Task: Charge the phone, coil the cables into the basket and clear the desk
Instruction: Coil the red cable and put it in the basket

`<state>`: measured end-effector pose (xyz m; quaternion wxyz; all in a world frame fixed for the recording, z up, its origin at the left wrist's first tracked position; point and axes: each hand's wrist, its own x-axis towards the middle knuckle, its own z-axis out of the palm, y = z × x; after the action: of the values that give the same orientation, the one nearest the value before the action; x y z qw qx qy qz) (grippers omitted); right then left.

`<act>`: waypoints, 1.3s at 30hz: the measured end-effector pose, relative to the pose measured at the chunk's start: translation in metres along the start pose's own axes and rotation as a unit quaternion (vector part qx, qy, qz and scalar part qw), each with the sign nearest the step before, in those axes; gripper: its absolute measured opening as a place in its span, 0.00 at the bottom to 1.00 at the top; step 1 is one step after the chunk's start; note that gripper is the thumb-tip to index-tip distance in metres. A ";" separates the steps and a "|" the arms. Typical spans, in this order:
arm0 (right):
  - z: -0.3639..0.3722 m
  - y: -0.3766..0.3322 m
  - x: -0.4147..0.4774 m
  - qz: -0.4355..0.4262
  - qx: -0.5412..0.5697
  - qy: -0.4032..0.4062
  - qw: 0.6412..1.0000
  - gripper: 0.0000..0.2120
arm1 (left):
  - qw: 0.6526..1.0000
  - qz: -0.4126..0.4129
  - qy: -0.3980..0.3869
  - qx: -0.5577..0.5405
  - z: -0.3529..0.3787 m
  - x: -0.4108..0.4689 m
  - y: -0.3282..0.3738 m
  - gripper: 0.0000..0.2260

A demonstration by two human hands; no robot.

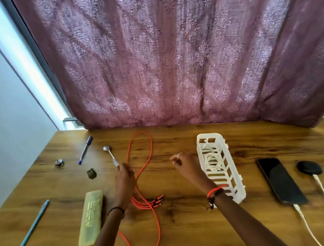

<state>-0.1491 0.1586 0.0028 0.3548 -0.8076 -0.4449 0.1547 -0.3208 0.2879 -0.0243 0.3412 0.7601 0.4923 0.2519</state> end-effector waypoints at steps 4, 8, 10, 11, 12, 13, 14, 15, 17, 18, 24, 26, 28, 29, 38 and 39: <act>0.033 -0.016 -0.008 -0.015 0.001 -0.042 0.999 0.11 | 0.992 -0.040 -0.041 0.116 -0.013 0.002 -0.026 0.14; 0.053 -0.030 -0.010 -0.015 -0.014 -0.076 0.997 0.11 | 0.970 -0.059 -0.096 0.215 -0.014 0.002 -0.036 0.17; 0.058 -0.038 -0.010 -0.015 -0.013 -0.087 0.996 0.11 | 0.973 -0.056 -0.101 0.198 -0.015 0.004 -0.037 0.15; 0.061 -0.041 -0.010 -0.014 -0.012 -0.093 0.996 0.11 | 0.976 -0.060 -0.103 0.182 -0.017 0.006 -0.038 0.13; 0.062 -0.044 -0.010 -0.013 -0.011 -0.095 0.995 0.11 | 0.979 -0.067 -0.102 0.164 -0.019 0.007 -0.037 0.13; 0.064 -0.047 -0.011 -0.011 -0.009 -0.096 0.995 0.11 | 0.982 -0.079 -0.095 0.142 -0.020 0.010 -0.037 0.14; 0.065 -0.048 -0.011 -0.009 -0.006 -0.095 0.995 0.11 | 0.986 -0.094 -0.081 0.108 -0.022 0.011 -0.035 0.14; 0.066 -0.049 -0.012 -0.006 -0.003 -0.094 0.996 0.11 | 0.990 -0.106 -0.061 0.065 -0.024 0.013 -0.031 0.13; 0.066 -0.049 -0.011 -0.003 -0.003 -0.087 0.996 0.11 | 0.990 -0.129 -0.038 -0.048 -0.030 0.018 -0.020 0.09; 0.065 -0.049 -0.011 -0.001 -0.005 -0.082 0.997 0.11 | 0.983 -0.137 -0.044 -0.118 -0.033 0.020 -0.014 0.06; 0.052 -0.059 -0.002 -0.014 -0.015 -0.021 1.000 0.15 | 0.911 -0.112 -0.109 -0.382 -0.055 0.022 0.034 0.04; 0.043 -0.067 0.001 -0.050 0.004 0.010 0.999 0.21 | 0.894 -0.093 -0.123 -0.420 -0.060 0.023 0.052 0.07; 0.033 -0.079 0.007 -0.084 0.020 0.053 0.995 0.28 | 0.897 -0.064 -0.142 -0.414 -0.064 0.025 0.065 0.09; 0.027 -0.086 0.011 -0.107 0.014 0.080 0.991 0.30 | 0.902 -0.047 -0.158 -0.398 -0.065 0.026 0.071 0.09; -0.020 -0.118 0.044 -0.147 -0.049 0.187 0.970 0.11 | 0.898 0.053 -0.236 -0.367 -0.073 0.041 0.101 0.10; -0.026 -0.119 0.044 -0.196 -0.103 0.195 0.955 0.10 | 0.894 0.057 -0.247 -0.369 -0.076 0.043 0.103 0.09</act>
<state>-0.1822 0.2260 0.1082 0.3731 -0.7511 -0.5301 -0.1251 -0.2992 0.3185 0.1049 0.6932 0.6439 0.2196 0.2383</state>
